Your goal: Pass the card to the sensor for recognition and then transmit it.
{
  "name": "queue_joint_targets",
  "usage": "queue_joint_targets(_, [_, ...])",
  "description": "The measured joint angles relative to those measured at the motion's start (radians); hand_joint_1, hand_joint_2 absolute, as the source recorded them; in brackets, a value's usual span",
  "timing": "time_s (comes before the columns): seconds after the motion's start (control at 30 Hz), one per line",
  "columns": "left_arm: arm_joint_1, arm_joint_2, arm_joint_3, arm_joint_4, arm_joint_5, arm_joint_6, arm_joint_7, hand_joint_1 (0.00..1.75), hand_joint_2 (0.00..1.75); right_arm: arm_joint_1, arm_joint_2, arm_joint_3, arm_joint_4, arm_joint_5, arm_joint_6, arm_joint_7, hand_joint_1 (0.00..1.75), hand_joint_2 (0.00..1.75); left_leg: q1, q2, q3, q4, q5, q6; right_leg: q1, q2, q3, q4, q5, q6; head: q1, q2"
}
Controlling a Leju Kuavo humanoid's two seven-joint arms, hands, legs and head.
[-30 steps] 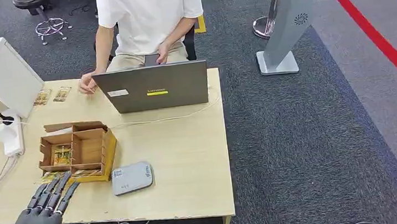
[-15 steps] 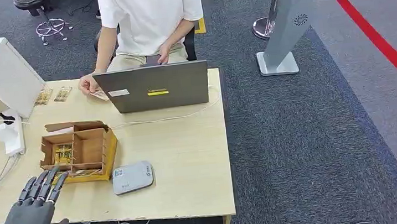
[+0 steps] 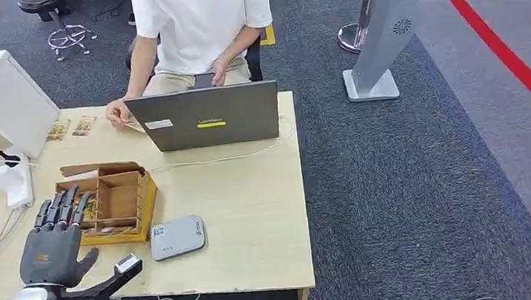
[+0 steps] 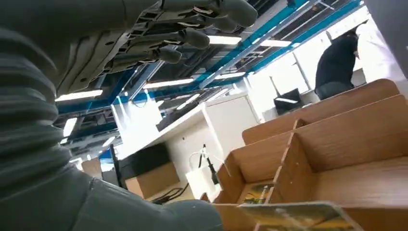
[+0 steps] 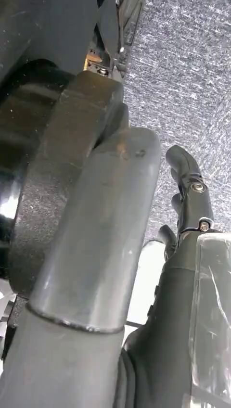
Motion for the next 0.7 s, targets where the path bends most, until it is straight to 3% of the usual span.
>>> queue_joint_targets(0.3, [-0.095, -0.046, -0.065, 0.125, -0.017, 0.011, 0.000, 0.00, 1.75, -0.001, 0.000, 0.012, -0.001, 0.008, 0.002, -0.001, 0.00, 0.00, 0.000, 0.001, 0.000, 0.000, 0.000, 0.000, 0.000, 0.002, -0.001, 0.000, 0.000, 0.000, 0.000, 0.000])
queue_joint_targets(0.7, [-0.099, -0.059, -0.116, 0.153, -0.001, -0.021, 0.027, 0.00, 1.75, -0.001, 0.000, 0.012, -0.001, 0.009, 0.002, 0.006, 0.00, 0.00, 0.000, 0.002, 0.000, 0.000, 0.000, 0.000, 0.000, 0.002, -0.001, 0.000, 0.000, 0.000, 0.000, 0.000])
